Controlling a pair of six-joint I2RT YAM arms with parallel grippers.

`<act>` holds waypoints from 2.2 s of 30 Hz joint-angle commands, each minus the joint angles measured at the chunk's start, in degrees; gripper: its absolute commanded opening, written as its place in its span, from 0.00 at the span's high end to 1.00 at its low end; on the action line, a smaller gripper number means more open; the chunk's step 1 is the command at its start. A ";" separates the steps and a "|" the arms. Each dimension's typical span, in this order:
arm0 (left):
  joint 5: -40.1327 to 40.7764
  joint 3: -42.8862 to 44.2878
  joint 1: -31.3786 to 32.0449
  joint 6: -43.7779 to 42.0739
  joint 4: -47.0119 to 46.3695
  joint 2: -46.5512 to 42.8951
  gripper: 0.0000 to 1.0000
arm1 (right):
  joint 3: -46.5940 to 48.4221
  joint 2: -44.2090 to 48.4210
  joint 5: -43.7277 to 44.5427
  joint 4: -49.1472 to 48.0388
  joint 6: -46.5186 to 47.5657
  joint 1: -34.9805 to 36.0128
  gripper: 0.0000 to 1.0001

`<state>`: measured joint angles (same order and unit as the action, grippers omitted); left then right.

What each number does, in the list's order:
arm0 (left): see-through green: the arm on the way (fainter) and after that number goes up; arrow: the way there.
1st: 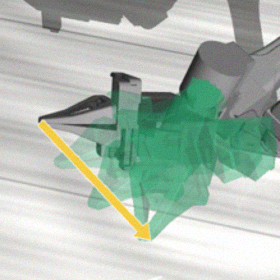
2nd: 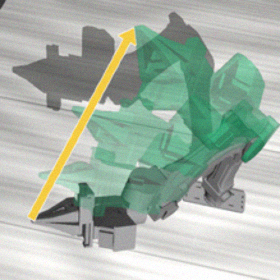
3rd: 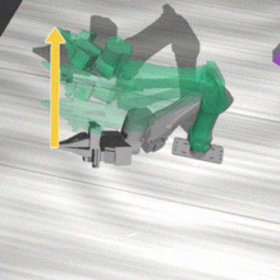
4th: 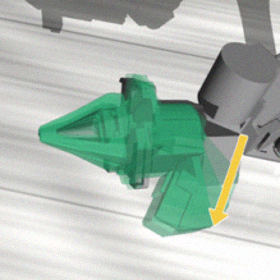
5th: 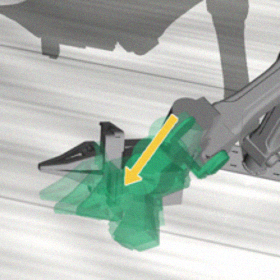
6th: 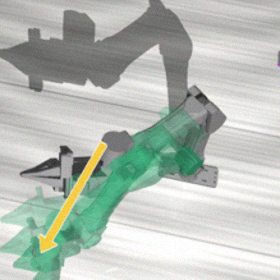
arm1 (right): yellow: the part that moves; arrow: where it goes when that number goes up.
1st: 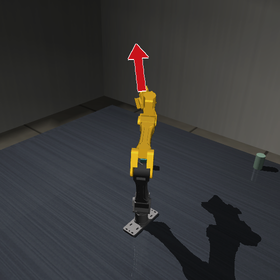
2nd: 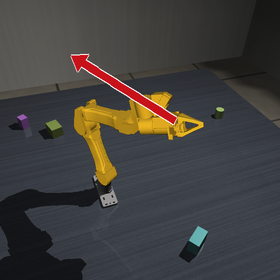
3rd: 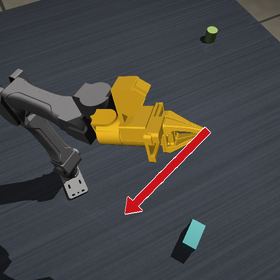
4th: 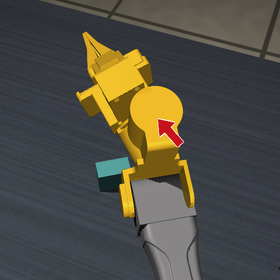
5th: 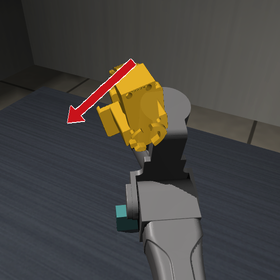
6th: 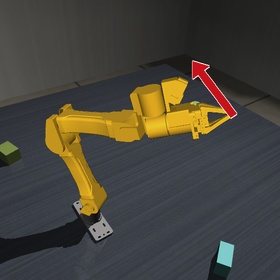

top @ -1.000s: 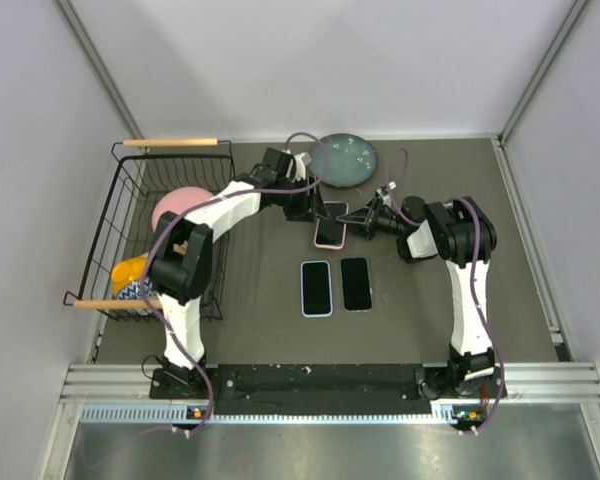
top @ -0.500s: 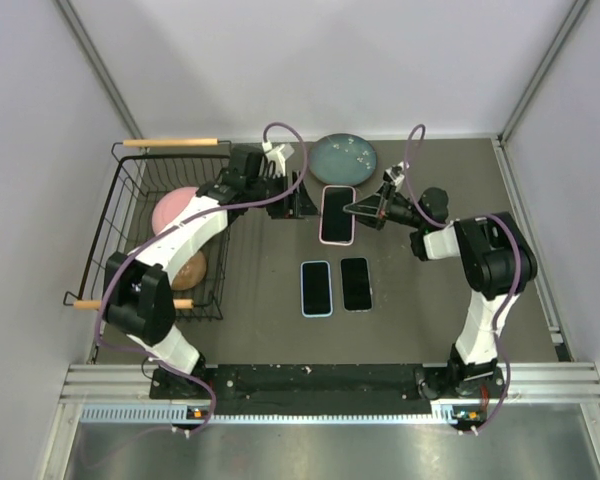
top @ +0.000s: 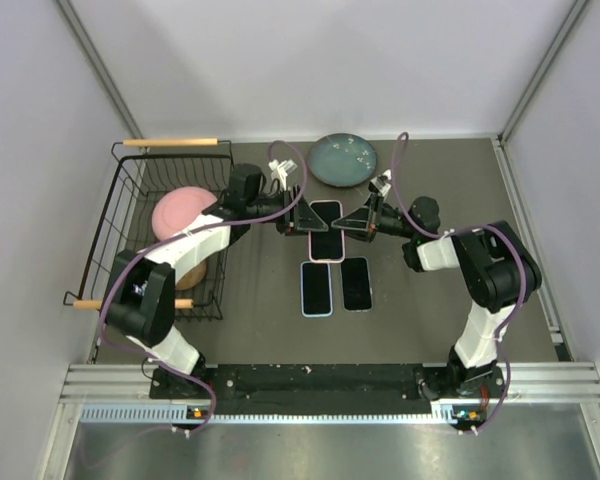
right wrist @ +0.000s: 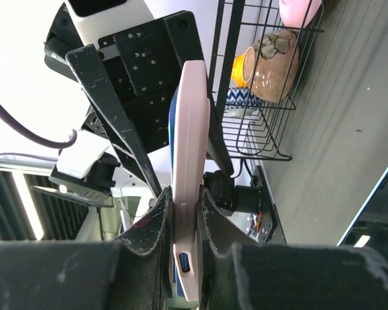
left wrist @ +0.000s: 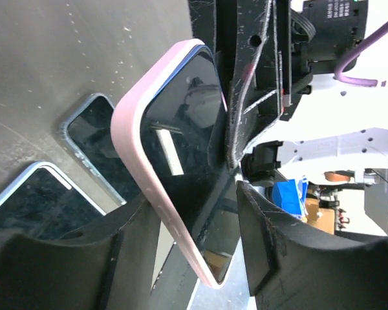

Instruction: Put the phone into the phone case

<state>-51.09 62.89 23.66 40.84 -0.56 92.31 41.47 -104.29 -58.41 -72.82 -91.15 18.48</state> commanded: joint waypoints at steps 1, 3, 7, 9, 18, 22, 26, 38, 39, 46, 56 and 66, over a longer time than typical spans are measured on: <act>-5.95 -1.19 -0.10 3.64 -9.90 -2.92 0.59 | -0.69 4.53 2.25 -19.29 0.45 0.94 0.99; -5.78 -1.81 -0.11 3.46 -9.81 -3.80 0.72 | -1.04 5.06 1.81 -19.38 0.80 0.94 0.93; -6.04 -2.34 -0.19 3.89 -9.99 -5.65 0.94 | -1.22 6.37 -0.38 -19.38 1.06 0.94 0.84; -6.65 -3.12 -0.11 5.03 -11.48 -6.09 0.98 | -2.53 8.13 -1.79 -19.29 2.90 1.03 0.82; -9.55 -7.69 -0.02 14.68 -24.48 -9.17 1.00 | -9.39 15.69 -4.52 -11.51 10.71 1.03 0.71; -9.47 -8.49 -0.10 16.03 -27.13 -9.96 1.00 | -10.80 20.26 -2.50 2.83 20.47 0.94 0.61; -8.33 -8.14 -0.11 16.46 -26.33 -10.40 1.00 | -10.01 26.58 0.83 17.33 30.04 1.03 0.47; -6.21 -11.03 -0.02 26.56 -39.77 -11.54 1.00 | -10.54 33.80 4.10 28.43 35.61 2.43 0.38; -6.30 -11.39 -0.02 27.70 -40.57 -11.28 1.00 | -10.19 33.37 3.92 27.65 35.17 3.05 0.38; -6.04 -12.88 -0.02 27.37 -41.89 -10.58 1.00 | -10.10 30.64 4.01 19.65 29.81 4.72 0.48; 1.07 -9.29 0.33 10.87 -24.70 -10.57 1.00 | -10.36 36.26 11.63 31.02 28.05 4.72 0.99; -3.83 -7.17 1.74 5.12 -19.83 -8.64 1.00 | -6.32 43.99 18.86 49.86 35.95 4.99 0.67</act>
<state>-52.56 54.33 25.30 51.94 -19.84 83.31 30.63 -64.51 -45.23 -28.93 -58.41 23.24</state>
